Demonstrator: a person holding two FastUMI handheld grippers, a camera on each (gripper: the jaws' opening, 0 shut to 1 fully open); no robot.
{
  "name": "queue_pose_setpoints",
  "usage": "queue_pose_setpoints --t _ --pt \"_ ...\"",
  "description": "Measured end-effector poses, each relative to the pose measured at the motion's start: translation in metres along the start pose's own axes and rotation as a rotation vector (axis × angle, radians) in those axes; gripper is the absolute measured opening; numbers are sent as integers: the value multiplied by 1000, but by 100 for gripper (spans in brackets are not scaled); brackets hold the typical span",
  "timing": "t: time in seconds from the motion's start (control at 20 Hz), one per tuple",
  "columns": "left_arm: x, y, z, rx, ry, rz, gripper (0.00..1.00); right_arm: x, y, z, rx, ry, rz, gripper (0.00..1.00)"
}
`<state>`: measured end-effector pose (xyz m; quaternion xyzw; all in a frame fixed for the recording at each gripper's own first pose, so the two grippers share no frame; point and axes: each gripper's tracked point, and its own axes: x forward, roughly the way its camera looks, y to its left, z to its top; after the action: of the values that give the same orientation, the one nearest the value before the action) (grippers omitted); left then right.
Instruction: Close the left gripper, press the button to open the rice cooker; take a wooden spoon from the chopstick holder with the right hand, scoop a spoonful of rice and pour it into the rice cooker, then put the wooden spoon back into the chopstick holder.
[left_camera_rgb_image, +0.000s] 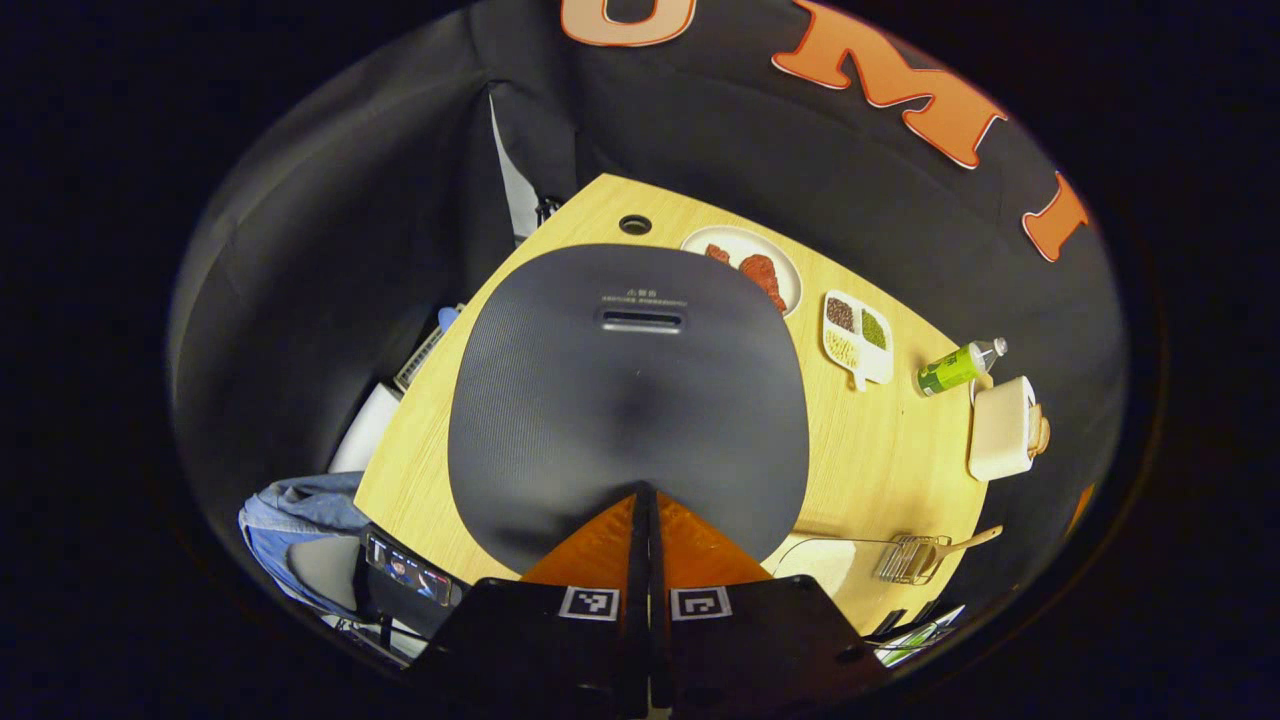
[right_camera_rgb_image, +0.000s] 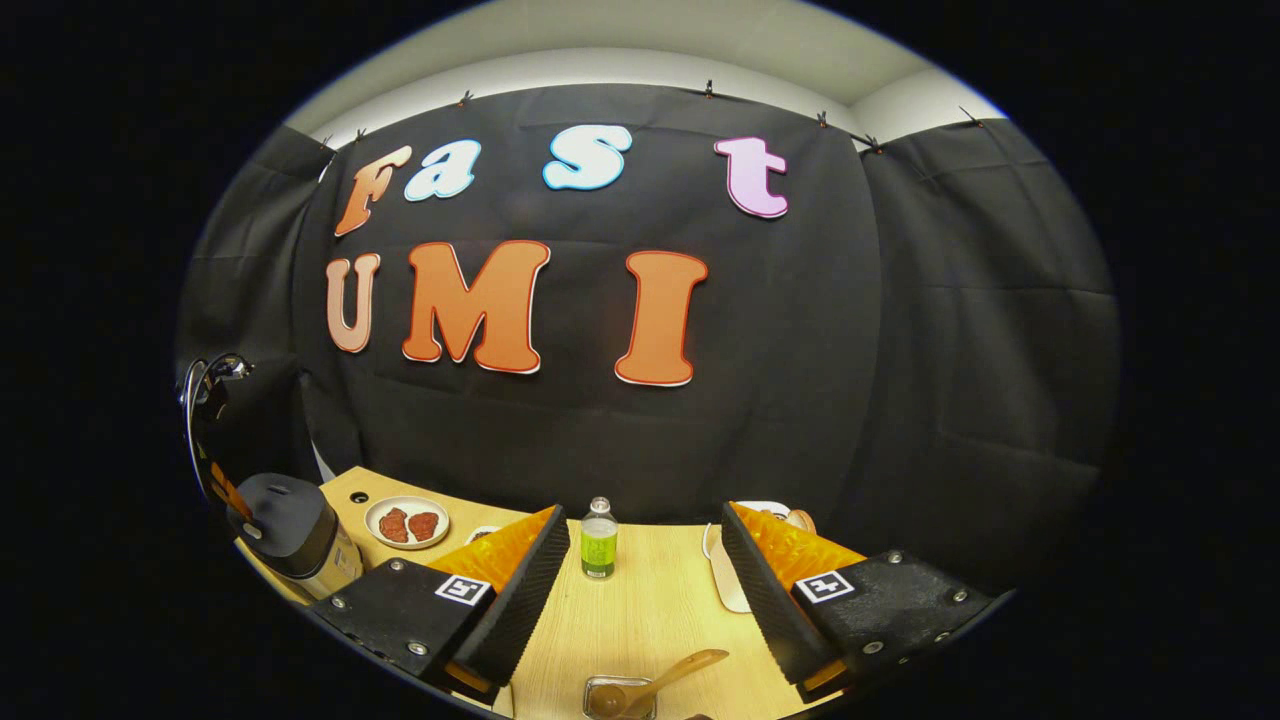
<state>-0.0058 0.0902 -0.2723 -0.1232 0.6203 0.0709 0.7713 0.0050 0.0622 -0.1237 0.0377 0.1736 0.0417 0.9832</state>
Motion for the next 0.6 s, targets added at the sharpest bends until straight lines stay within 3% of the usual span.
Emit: queue_pose_setpoints --t 0.05,0.3,0.4,0.5,0.6 --pt "1 3 -4 -4 22 6 2 1 0 -2 -1 7 -1 95" --pt "3 4 -6 -41 36 17 5 3 10 -15 -11 41 21 95" --pt "7 5 -7 -81 15 61 2 3 15 -19 -14 53 31 95" --pt "10 5 -3 -114 -26 112 6 3 21 -25 -6 77 38 95" --pt "7 4 -6 -125 -58 102 6 3 29 -27 7 90 60 95"
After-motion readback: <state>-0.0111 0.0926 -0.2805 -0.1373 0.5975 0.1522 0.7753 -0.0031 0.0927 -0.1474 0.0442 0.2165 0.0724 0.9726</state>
